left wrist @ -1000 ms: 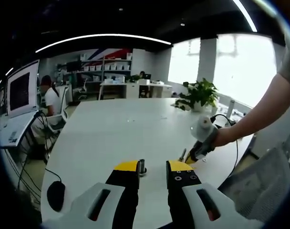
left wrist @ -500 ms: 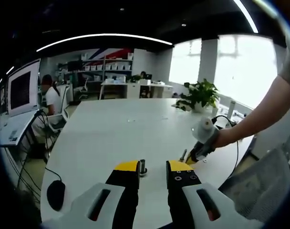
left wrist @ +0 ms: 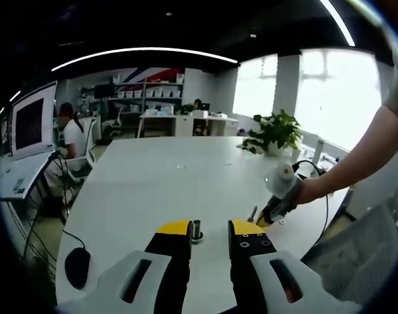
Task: Place the washer onto the threaded stud by aligning its center hole with the stud, sliding it down to the base, and recovering from edge contact or off-axis alignment until the washer reaches the visible bottom stop.
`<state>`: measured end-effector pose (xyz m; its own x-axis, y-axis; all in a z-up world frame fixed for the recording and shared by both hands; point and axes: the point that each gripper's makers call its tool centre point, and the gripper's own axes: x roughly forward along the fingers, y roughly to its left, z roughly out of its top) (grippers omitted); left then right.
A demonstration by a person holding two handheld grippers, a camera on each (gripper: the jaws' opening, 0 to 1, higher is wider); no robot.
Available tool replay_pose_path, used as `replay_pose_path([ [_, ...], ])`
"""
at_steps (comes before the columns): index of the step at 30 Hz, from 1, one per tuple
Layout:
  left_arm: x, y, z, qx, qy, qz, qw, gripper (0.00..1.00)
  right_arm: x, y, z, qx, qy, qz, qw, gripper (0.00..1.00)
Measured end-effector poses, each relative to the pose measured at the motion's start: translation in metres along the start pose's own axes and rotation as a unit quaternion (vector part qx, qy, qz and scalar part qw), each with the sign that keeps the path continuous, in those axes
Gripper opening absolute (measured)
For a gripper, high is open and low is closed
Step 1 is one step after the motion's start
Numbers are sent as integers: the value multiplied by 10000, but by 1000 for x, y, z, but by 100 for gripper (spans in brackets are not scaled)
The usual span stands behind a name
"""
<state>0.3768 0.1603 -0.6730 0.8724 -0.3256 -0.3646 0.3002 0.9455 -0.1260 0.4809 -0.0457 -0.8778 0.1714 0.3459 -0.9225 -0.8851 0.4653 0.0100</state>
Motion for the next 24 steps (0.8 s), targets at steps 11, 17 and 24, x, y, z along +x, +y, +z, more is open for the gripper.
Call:
replay_pose_path([
  [11, 0, -1, -1, 17, 39, -11, 10000, 20, -4, 6, -9, 100, 28, 164, 9998, 10],
  [17, 1, -2, -2, 45, 67, -40, 10000, 20, -12, 2, -13, 53, -3, 121, 9999, 16],
  [24, 1, -1, 0, 22, 36, -21, 10000, 20, -32, -20, -21, 187, -155, -32, 9997, 16],
])
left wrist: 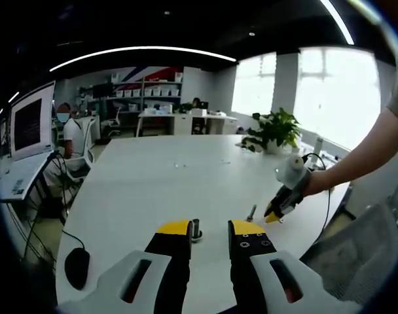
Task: Place the washer onto the threaded stud by aligning its center hole with the stud, sliding it down to the base, and recovering from edge contact or off-axis alignment until the washer reaches the visible bottom stop.
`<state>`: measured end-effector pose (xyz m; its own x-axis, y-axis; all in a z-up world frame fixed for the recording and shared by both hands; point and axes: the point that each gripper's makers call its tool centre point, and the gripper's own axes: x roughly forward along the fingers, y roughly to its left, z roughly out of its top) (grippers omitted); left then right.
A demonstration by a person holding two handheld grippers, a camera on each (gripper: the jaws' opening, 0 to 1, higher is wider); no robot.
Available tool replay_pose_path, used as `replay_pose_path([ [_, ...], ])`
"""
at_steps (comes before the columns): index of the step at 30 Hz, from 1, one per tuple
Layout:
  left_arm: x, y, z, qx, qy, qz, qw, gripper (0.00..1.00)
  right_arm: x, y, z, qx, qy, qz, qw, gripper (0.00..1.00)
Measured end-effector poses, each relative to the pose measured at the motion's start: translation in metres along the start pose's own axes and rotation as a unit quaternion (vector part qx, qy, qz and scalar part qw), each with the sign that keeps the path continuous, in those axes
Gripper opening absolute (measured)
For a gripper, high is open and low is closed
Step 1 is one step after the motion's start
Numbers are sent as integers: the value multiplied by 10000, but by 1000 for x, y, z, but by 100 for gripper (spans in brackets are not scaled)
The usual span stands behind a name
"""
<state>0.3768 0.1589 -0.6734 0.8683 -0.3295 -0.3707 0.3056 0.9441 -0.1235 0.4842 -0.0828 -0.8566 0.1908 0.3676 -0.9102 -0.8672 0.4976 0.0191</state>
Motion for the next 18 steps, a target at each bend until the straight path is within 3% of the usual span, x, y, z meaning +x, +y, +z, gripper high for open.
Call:
replay_pose_path([
  [6, -1, 2, 1, -13, -34, 47, 10000, 20, -7, -10, -17, 147, 65, -78, 9998, 16],
  [18, -2, 1, 1, 37, -13, 80, 10000, 20, -12, -10, -39, 128, 209, -87, 9997, 17],
])
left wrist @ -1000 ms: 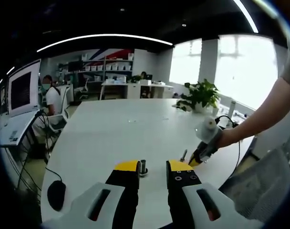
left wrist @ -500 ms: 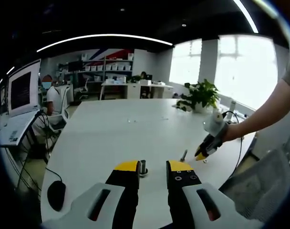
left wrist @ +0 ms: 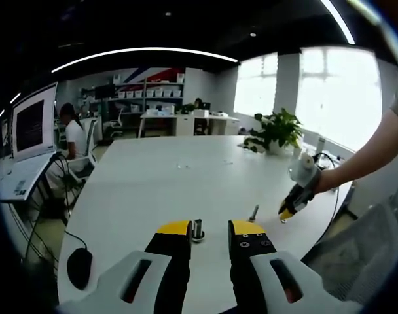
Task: Place the washer onto the threaded stud by aligning its center hole with the stud, sliding it down to the base, and recovering from edge contact or off-axis alignment until the washer reaches the visible bottom stop.
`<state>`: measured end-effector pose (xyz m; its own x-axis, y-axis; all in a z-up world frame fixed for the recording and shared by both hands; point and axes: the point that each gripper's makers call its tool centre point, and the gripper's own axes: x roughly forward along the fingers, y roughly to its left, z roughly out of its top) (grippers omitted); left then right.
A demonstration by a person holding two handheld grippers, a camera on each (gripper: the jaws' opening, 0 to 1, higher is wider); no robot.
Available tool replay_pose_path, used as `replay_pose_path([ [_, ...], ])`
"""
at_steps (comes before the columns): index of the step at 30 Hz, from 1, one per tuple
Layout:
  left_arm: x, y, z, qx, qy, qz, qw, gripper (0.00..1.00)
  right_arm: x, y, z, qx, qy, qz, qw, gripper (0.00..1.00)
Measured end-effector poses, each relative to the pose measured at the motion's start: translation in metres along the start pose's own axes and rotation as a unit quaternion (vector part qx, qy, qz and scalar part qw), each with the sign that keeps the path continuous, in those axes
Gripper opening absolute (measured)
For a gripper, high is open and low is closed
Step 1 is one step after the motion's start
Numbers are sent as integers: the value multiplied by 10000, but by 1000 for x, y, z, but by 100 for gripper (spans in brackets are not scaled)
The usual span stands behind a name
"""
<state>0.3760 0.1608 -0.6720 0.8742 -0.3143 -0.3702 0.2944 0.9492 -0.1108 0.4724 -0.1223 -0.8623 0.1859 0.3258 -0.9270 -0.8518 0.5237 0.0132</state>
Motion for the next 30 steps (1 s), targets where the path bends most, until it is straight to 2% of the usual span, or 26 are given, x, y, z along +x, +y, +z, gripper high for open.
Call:
replay_pose_path([
  [18, 1, 2, -1, 21, 10, 23, 10000, 20, 1, 3, -20, -65, 162, -7, 9998, 18],
  [30, 0, 2, -1, 20, 13, 37, 10000, 20, 6, 3, -24, -63, 228, -9, 9997, 18],
])
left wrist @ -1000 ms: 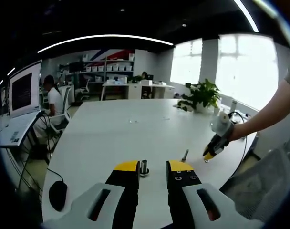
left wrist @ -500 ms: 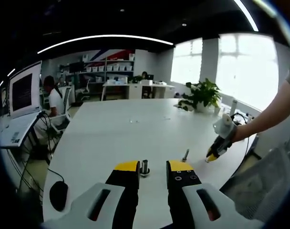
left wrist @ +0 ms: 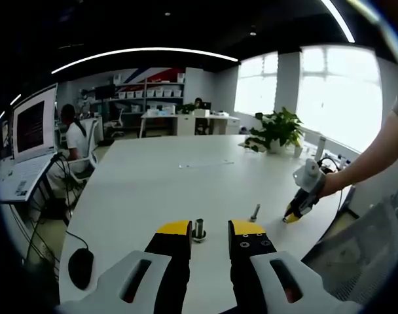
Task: Place the washer onto the threaded stud by aligning its center hole with the stud, sliding it down to the base, and recovering from edge contact or off-axis alignment until the washer reaches the visible bottom stop.
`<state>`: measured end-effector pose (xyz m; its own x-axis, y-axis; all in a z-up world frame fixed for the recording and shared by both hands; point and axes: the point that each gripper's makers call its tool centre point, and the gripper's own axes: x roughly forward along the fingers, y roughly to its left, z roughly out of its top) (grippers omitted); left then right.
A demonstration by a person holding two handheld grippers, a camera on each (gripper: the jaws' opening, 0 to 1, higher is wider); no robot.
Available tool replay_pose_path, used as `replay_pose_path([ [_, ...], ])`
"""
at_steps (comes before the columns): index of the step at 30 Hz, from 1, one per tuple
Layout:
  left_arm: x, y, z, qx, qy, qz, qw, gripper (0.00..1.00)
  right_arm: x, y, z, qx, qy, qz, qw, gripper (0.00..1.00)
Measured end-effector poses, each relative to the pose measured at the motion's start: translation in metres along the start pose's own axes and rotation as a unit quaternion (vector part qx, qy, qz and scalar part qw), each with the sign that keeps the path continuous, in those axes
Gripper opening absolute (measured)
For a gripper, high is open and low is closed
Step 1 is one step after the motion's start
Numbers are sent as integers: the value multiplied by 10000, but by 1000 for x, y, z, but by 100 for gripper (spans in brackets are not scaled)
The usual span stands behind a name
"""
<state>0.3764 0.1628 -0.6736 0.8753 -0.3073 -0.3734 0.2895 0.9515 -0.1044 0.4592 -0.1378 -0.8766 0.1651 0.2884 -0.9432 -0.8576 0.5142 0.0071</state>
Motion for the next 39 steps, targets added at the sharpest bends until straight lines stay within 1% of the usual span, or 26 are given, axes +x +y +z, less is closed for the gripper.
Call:
replay_pose_path([
  [6, 0, 0, 0, -4, 4, -8, 10000, 20, 1, -2, 0, 37, -30, -10, 10000, 18],
  [10, 0, -1, 0, -3, 1, -8, 10000, 20, 1, -2, 0, -111, -21, -21, 9999, 17],
  [25, 0, 0, 1, -20, 0, -3, 10000, 20, 1, -1, 0, -339, 40, 24, 9994, 16],
  [39, 0, 2, 2, -33, -27, 28, 10000, 20, 1, -2, 0, -295, 41, 33, 9995, 15],
])
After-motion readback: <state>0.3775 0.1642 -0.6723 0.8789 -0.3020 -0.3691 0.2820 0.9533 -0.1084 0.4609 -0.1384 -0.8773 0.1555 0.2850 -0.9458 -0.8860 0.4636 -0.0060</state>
